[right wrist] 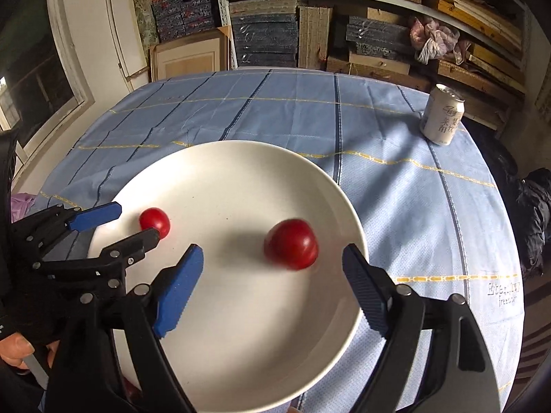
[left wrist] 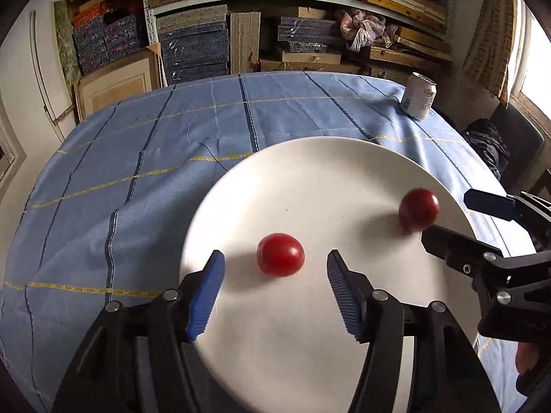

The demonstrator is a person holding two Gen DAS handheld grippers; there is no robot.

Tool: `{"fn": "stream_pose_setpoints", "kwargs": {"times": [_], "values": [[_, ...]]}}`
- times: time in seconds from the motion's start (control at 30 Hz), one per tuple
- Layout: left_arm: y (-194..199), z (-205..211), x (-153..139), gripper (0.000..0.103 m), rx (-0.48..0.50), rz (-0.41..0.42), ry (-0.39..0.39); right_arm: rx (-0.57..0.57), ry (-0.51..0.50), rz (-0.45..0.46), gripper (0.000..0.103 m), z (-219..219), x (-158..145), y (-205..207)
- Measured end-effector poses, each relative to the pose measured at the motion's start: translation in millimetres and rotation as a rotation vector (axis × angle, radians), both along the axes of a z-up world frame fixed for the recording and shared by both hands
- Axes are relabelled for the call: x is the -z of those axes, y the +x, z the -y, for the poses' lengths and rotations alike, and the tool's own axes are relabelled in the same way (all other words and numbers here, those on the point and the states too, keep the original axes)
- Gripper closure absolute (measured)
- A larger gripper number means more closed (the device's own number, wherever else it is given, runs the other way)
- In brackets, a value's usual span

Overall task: Organize fruits
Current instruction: 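Place the cherry tomato on the plate with the left tool while the right tool places the plum, then grasp a yellow apple with the left tool while the right tool grasps a pale yellow fruit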

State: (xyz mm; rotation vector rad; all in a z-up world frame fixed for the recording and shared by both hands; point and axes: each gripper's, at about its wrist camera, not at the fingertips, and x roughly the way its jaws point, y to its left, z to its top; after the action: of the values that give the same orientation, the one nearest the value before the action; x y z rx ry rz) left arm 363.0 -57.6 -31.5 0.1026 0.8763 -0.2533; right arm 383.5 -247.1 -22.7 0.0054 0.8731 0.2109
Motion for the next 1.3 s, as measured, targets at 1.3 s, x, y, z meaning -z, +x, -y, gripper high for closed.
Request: {"fn": "stream_pose_setpoints", "kwargs": {"times": [1.3], "values": [[-261, -31, 39, 0.054, 0.149, 0.049, 0.053, -0.235, -0.209, 0.031, 0.035, -24, 45, -270]]}}
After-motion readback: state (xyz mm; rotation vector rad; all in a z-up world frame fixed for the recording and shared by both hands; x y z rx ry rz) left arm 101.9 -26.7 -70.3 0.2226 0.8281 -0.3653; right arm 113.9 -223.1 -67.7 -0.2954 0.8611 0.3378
